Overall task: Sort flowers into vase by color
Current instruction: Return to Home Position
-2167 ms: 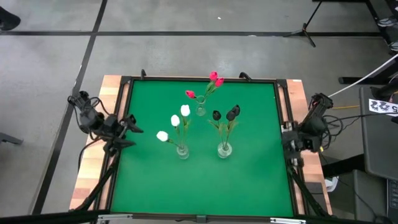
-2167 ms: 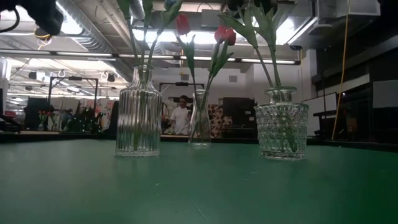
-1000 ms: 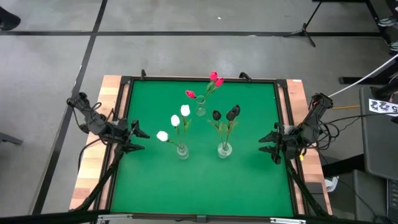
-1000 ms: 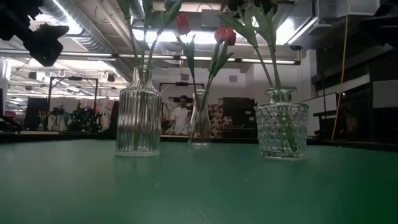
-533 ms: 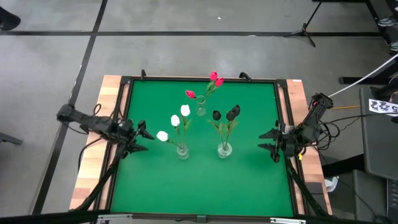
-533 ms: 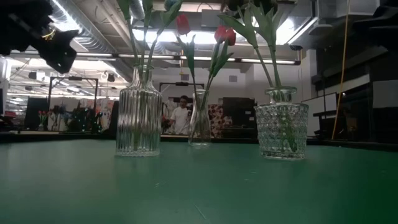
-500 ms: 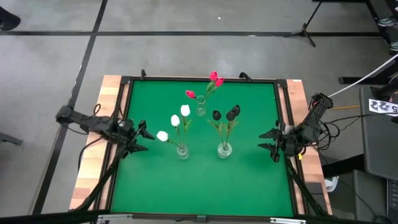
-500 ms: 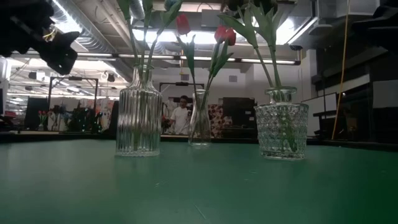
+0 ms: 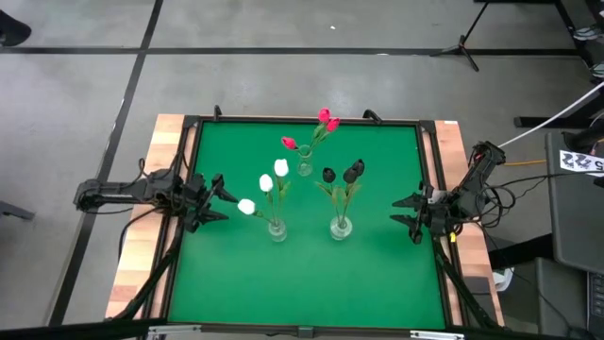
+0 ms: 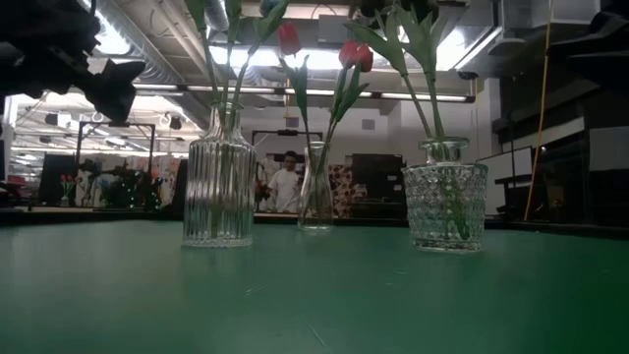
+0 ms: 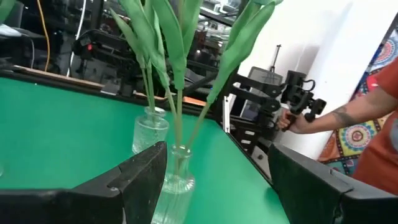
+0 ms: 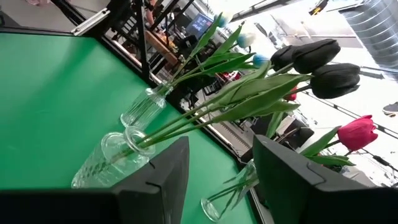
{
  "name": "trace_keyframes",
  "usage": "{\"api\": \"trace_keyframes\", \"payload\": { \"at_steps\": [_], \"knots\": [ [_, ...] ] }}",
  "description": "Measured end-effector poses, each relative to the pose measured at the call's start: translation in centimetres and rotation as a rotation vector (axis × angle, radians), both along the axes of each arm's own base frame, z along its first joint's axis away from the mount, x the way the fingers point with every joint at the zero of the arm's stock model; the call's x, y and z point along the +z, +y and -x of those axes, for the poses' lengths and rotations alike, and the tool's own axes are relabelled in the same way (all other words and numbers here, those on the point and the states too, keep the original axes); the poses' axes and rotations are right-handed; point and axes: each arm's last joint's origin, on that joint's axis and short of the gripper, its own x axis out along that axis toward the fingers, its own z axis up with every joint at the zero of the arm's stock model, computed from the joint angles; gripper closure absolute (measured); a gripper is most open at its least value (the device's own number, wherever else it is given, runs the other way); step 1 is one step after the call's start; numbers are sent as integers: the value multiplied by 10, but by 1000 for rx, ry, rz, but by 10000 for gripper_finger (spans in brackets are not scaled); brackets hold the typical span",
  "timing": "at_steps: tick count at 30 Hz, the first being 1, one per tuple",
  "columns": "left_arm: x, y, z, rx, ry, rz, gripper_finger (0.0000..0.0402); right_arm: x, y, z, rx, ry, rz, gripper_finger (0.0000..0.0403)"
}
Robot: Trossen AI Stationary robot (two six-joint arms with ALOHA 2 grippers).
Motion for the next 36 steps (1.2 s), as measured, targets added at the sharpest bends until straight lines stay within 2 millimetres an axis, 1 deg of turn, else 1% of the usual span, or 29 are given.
{"api": "trace_keyframes", "payload": {
  "at_steps": [5,10,13,15,19,21,27,32,36],
  "knots": [
    [0,0,0,-1,-2,-7,128,-3,0,0,2,19,23,226],
    [0,0,0,1,6,20,128,-4,-3,0,-128,38,29,226],
    [0,0,0,1,8,26,128,-5,-4,0,-160,41,30,226],
    [0,0,0,2,9,31,128,-4,-4,-1,-116,30,-6,226],
    [0,0,0,3,8,28,128,0,-2,-6,128,-6,-53,226],
    [0,0,0,3,9,30,128,1,-5,-9,191,-26,-51,226],
    [0,0,0,4,18,67,128,-2,-21,-19,126,5,-70,226],
    [0,0,0,3,21,77,128,-5,-31,-23,159,29,-60,226],
    [0,0,0,-2,42,162,128,-5,-37,-24,193,34,-92,226]
  ]
}}
